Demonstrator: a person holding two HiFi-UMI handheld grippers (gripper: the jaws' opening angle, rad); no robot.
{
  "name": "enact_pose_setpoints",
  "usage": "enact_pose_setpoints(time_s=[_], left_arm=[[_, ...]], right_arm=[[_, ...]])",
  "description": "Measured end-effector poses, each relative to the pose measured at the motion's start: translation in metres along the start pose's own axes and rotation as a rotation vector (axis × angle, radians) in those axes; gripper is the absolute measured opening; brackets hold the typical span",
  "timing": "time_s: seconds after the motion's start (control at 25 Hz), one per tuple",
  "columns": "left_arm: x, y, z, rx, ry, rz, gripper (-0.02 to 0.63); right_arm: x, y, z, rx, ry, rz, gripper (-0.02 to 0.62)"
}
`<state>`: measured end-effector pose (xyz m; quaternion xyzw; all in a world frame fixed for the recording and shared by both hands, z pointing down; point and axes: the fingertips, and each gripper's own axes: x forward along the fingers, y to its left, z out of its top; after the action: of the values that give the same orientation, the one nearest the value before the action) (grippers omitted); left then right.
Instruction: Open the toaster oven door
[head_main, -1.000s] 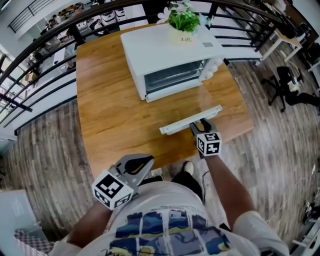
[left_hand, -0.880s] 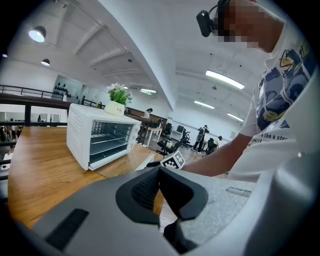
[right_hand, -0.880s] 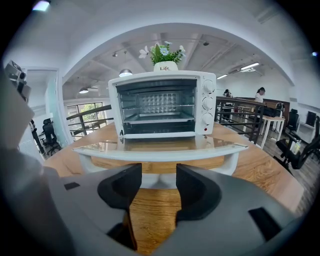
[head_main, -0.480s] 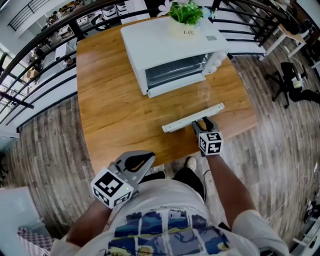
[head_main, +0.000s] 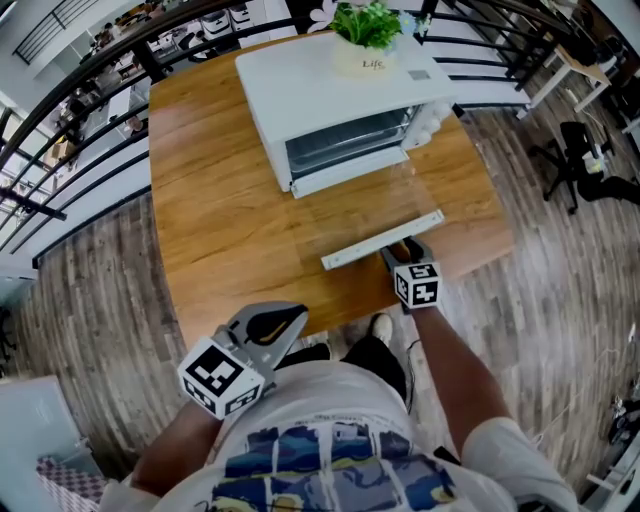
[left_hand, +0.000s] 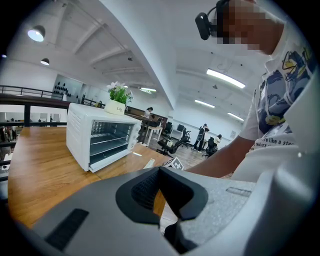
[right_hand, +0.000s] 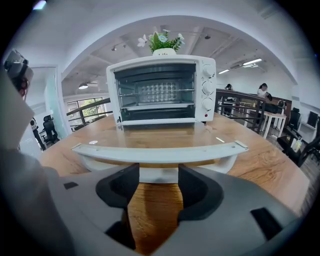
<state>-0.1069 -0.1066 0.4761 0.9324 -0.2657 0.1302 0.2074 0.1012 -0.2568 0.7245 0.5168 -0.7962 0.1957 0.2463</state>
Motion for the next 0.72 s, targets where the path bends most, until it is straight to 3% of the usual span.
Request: enact_pose_setpoints(time_s=[0.72], left_arm=[[0.0081, 0.0039, 0.0048, -0.01, -0.009, -0.005, 0.002]], right_arm=[[0.0009, 0.0004, -0.0042, -0.009, 0.031, 0.022, 0.244]])
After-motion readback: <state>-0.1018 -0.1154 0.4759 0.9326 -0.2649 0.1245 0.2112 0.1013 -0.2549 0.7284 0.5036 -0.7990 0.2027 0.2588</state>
